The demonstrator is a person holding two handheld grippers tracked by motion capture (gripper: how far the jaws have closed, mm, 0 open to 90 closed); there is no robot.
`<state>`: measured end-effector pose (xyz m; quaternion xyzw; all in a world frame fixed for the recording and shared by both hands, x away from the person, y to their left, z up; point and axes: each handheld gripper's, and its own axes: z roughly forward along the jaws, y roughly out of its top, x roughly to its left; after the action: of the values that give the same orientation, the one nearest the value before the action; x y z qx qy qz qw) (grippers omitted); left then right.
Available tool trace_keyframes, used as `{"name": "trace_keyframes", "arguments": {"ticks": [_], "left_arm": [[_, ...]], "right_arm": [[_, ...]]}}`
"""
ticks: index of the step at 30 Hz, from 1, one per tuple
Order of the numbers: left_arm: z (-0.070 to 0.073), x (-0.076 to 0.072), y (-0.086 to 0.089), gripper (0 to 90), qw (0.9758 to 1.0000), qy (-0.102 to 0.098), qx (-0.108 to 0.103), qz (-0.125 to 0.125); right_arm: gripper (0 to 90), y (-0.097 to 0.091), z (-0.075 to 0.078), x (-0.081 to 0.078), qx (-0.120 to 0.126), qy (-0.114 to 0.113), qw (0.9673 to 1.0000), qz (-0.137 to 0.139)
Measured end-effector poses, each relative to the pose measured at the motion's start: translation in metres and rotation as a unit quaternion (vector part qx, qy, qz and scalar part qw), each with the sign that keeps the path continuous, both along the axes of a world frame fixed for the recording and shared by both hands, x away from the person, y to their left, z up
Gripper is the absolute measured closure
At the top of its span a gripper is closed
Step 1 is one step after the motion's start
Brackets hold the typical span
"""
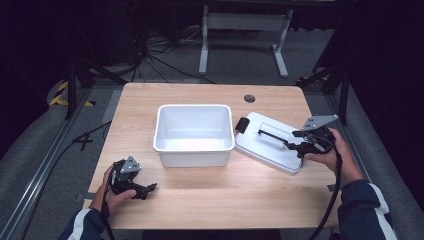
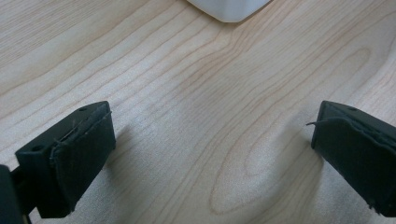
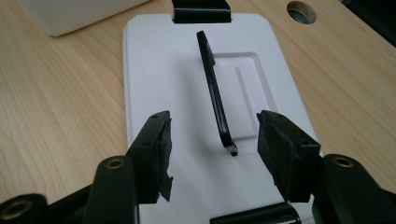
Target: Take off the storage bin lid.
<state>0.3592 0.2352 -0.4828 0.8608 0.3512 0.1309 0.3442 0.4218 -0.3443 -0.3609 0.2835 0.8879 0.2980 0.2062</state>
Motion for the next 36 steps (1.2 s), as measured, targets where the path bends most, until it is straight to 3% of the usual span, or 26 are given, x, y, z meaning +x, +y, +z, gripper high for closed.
{"name": "trace_keyframes", "arguments": {"ticks": [11, 21, 25, 27, 30, 32, 34, 36], "left_arm": [[0.000, 0.000, 0.000, 0.2, 1.0000, -0.002, 0.003, -0.003], [0.000, 0.000, 0.000, 0.2, 1.0000, -0.002, 0.003, -0.003], [0.000, 0.000, 0.000, 0.2, 1.0000, -0.002, 0.003, -0.003], [0.000, 0.000, 0.000, 0.2, 1.0000, -0.002, 0.003, -0.003], [0.000, 0.000, 0.000, 0.2, 1.0000, -0.002, 0.003, -0.003], [0.000, 0.000, 0.000, 0.2, 1.0000, -0.001, 0.001, -0.001], [0.000, 0.000, 0.000, 0.4, 1.0000, -0.001, 0.001, 0.000], [0.000, 0.000, 0.000, 0.4, 1.0000, -0.001, 0.001, 0.000]], "right_arm": [[35.6, -0.012, -0.010, -0.036, 0.023, -0.023, 0.9994, -0.016], [31.9, -0.024, -0.038, -0.067, 0.046, -0.029, 0.9980, -0.032], [31.4, -0.027, -0.051, -0.072, 0.049, -0.021, 0.9979, -0.038], [30.8, -0.029, -0.066, -0.077, 0.054, -0.012, 0.9973, -0.048], [29.3, -0.033, -0.081, -0.083, 0.084, 0.013, 0.9942, -0.065], [28.8, -0.036, -0.087, -0.087, 0.072, 0.008, 0.9945, -0.075], [28.5, -0.040, -0.092, -0.089, 0.101, 0.023, 0.9916, -0.078], [26.8, -0.042, -0.095, -0.090, 0.100, 0.028, 0.9912, -0.082]]}}
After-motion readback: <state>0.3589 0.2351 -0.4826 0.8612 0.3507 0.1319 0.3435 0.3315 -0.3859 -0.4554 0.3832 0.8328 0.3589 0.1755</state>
